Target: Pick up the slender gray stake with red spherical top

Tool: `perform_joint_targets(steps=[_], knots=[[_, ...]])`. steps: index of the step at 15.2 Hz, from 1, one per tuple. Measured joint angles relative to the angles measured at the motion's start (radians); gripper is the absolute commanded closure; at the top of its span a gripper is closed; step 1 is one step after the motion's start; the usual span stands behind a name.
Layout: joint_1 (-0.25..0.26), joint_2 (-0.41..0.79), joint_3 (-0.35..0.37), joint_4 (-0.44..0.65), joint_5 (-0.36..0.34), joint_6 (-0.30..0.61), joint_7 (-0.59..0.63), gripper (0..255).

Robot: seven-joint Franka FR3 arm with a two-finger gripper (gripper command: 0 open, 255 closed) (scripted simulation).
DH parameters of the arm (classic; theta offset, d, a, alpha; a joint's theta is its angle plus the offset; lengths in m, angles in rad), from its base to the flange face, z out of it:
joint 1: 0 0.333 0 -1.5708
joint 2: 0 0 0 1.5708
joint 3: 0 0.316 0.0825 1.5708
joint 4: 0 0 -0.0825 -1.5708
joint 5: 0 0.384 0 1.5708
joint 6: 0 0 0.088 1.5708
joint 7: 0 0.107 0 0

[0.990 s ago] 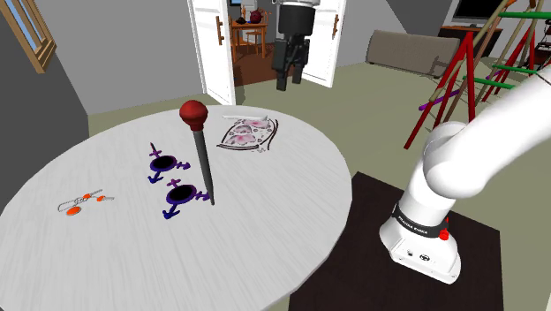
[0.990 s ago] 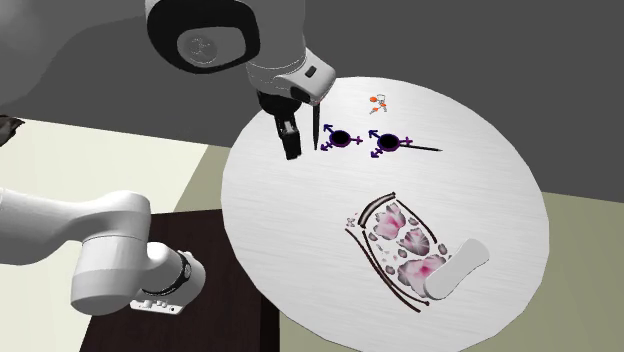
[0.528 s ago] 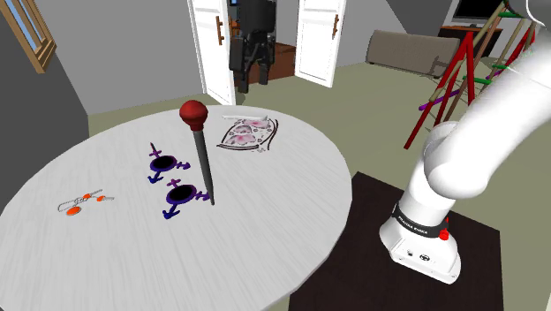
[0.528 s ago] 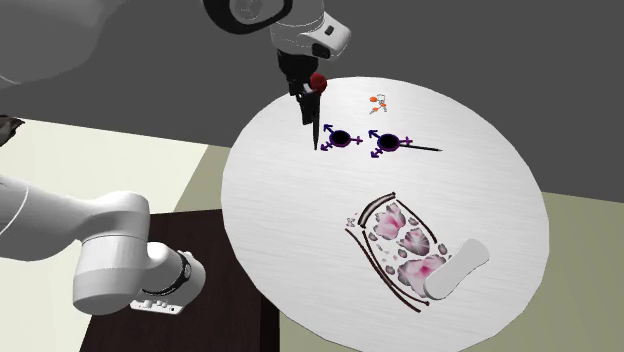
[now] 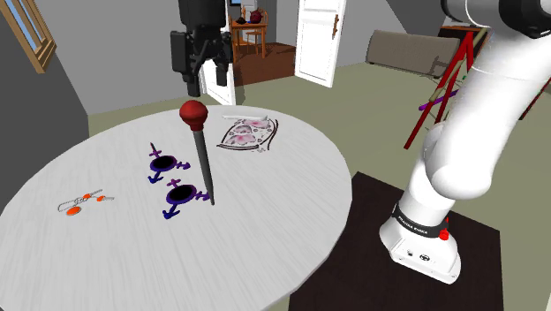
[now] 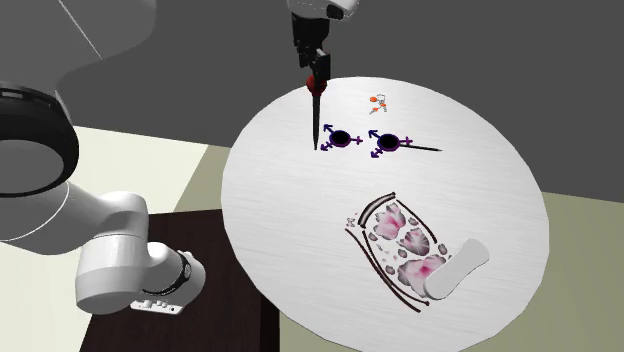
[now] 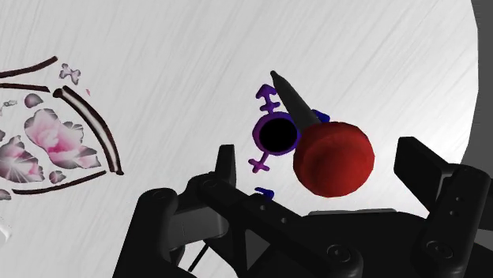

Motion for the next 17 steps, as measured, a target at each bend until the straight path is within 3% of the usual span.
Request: perform_joint_targets(steps=[3,10,11,17], knots=[[0.026,0.080,0.028,0.081,-0.038,-0.004,0.038,0],[0.027,0.073,0.029,-0.014,-0.035,0.084,0.035,0],[0.026,0.073,0.029,-0.019,-0.035,0.089,0.035,255],[0.026,0.070,0.029,-0.025,-0.034,0.095,0.034,255]])
